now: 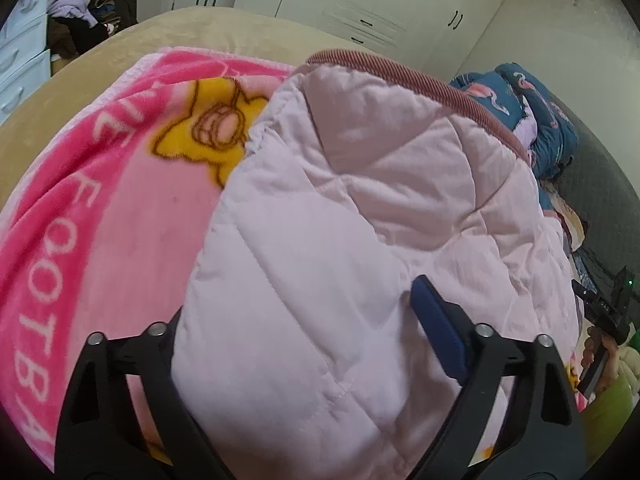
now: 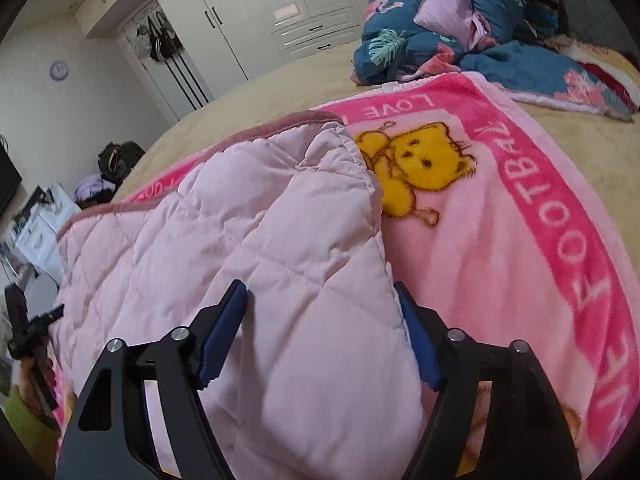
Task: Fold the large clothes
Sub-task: 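Close both tools on the side edge of the bundle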
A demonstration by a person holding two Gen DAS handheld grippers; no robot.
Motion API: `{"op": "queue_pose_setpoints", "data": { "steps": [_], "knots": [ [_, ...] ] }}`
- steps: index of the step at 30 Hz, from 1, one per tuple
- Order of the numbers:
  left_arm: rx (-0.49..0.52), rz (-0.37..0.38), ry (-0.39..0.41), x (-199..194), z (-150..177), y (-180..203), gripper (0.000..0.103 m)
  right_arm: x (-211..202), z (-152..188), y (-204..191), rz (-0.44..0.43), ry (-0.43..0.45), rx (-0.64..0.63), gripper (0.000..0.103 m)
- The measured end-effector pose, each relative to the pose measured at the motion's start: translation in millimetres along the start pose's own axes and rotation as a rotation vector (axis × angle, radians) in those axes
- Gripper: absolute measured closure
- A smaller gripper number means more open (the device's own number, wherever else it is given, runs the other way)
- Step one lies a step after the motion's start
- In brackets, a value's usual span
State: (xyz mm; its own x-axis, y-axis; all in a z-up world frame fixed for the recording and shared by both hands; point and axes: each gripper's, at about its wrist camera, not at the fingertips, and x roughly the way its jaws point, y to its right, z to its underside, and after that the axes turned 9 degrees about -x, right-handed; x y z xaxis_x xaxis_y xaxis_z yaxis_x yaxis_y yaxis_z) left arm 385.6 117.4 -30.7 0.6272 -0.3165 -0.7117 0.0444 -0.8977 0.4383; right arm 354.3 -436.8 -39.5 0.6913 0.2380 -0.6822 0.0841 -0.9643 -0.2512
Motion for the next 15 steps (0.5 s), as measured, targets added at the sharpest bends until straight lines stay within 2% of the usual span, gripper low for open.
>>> {"op": "queue_pose_setpoints", "data": {
  "steps": [2, 4, 7, 10, 15],
  "knots": [
    [0.001, -0.009, 0.012, -0.7, -1.4, -0.2, 0.043, 2.1, -1.7, 4.8, -0.015, -0.003, 0.028, 0.04],
    [-0.007, 0.003, 0.019, -3.0, -1.0, -1.1, 0.063, 3.0, -3.5, 6.3, -0.027, -0.005, 0.031, 0.056],
    [0.017, -0.008, 0.039, -11.2, 0.0, 3.9, 0.082, -1.8, -0.8, 1.9, -0.027, 0.006, 0.011, 0.073],
    [0.054, -0.019, 0.076, -21.2, 4.8, 8.7, 0.087, -11.3, 5.1, -3.2, -0.01, 0.035, -0.001, 0.079],
    [0.106, -0.022, 0.152, -41.1, 12.6, 16.7, 0.09, -32.1, 9.4, -14.4, 0.041, 0.092, -0.048, 0.083]
  ]
}}
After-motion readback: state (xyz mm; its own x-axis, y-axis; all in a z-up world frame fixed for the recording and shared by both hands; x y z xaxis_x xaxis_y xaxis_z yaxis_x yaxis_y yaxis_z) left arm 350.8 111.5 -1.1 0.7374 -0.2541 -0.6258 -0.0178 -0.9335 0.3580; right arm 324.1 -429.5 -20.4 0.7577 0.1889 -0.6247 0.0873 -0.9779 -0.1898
